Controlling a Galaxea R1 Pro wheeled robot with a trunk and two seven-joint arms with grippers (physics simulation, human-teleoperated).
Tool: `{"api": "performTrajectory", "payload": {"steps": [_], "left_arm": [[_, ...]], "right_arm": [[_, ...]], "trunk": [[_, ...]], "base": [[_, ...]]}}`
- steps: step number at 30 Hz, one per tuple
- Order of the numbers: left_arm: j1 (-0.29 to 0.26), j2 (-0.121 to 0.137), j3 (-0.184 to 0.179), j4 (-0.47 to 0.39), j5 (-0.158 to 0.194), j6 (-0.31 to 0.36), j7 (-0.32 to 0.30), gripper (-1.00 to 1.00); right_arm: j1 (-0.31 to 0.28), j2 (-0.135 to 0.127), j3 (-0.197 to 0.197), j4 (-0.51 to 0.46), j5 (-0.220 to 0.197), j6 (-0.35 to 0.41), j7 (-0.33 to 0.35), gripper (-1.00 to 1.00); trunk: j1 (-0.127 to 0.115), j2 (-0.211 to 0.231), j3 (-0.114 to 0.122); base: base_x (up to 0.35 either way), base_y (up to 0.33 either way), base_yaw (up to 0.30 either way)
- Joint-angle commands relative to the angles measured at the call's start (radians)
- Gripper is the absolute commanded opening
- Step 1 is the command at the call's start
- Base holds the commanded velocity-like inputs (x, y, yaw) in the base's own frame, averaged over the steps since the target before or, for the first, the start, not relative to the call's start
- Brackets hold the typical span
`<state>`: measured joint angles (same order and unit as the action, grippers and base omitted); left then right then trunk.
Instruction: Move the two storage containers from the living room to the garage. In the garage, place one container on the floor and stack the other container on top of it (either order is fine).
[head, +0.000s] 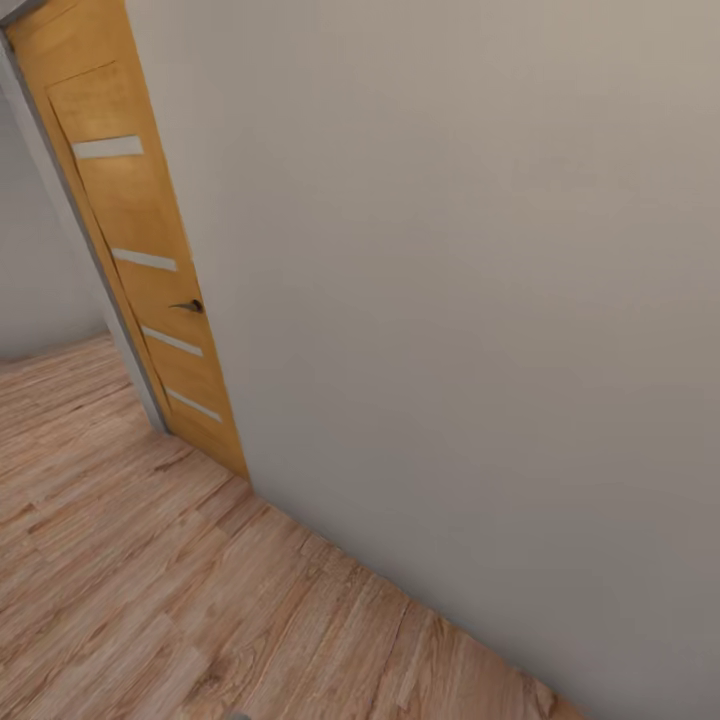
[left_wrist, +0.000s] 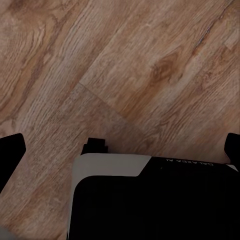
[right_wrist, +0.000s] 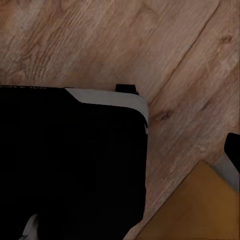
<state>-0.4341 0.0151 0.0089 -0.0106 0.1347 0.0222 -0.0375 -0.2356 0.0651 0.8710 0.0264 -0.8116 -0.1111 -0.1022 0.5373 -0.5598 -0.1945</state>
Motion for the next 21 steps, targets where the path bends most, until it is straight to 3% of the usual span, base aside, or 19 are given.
{"api": "performTrajectory", "payload": {"steps": [1,21], "left_arm": [[-0.001,0.0,0.0,0.0,0.009,0.002,-0.004,1.0],[-0.001,0.0,0.0,0.0,0.009,0.002,-0.004,1.0]], "right_arm": [[-0.001,0.001,0.008,0.003,-0.008,-0.004,-0.001,1.0],[-0.001,0.001,0.008,0.003,-0.008,-0.004,-0.001,1.0]], "trunk": [[0.001,-0.001,-0.002],[0.001,-0.001,-0.002]], "base": [[0.3,0.0,0.271],[0.239,0.0,0.27]]}}
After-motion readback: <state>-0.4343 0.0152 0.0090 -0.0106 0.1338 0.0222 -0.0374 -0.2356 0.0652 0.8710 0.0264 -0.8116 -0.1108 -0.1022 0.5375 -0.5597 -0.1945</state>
